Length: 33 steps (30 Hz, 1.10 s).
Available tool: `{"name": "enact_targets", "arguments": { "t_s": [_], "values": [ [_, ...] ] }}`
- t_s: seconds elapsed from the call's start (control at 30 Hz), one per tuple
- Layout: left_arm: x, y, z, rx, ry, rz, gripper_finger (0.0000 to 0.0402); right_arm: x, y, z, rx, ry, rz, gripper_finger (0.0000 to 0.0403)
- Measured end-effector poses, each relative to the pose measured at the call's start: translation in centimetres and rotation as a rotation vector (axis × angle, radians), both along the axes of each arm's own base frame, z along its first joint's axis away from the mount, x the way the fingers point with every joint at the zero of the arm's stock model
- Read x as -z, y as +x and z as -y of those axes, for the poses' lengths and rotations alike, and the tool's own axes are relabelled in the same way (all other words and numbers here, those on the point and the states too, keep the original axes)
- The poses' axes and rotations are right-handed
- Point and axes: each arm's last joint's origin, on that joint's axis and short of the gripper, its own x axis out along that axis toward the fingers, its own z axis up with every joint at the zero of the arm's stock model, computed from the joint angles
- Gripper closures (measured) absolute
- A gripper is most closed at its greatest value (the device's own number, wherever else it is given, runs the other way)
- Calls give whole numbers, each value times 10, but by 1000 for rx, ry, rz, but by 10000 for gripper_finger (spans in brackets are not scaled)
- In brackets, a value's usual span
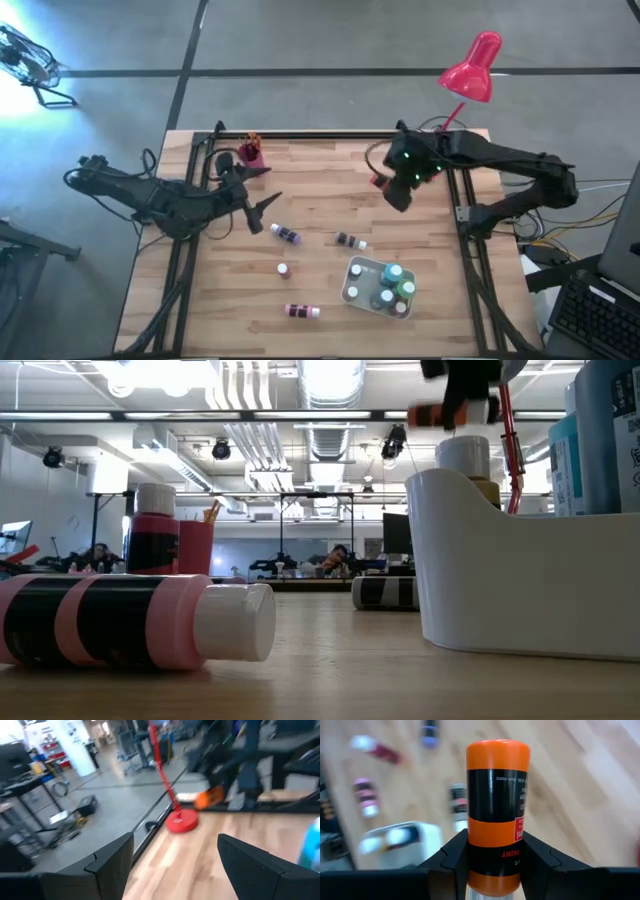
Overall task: Pick & Place Paint Supplies
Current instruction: Put the orange paint bottle into the white bin
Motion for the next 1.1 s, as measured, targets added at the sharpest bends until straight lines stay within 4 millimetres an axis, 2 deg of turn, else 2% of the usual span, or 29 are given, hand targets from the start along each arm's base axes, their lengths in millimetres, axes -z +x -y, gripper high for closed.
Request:
{"name": "enact_targets", "arguments": {
  "t_s": [0.1,0.2,0.27,0.43,0.57,0.73,0.87,0.97,1.1],
  "values": [
    [-5,2,-11,-30,-36,-43,110,-18,5,-28,-113,-17,59,283],
    [-9,6,-23,-12,-164,-48,110,-31,15,-56,-211,-47,93,283],
    [-8,11,-29,-14,-242,-45,110,-35,24,-73,-272,-74,100,283],
    [-5,17,-32,-32,-280,-47,110,-34,44,-106,-397,-121,74,283],
    [3,29,-31,74,-323,-142,110,-26,56,-116,-448,-130,-35,283],
    [6,55,-35,375,-518,-303,110,-12,77,-121,-518,-161,-140,283],
    [9,74,-48,458,-622,-430,110,-5,89,-130,-579,-203,-160,283],
    [13,86,-62,501,-735,-479,110,-4,92,-138,-583,-311,-182,283],
    [20,103,-80,609,-928,-481,110,-8,92,-147,-560,-616,-239,283]
  ]
}}
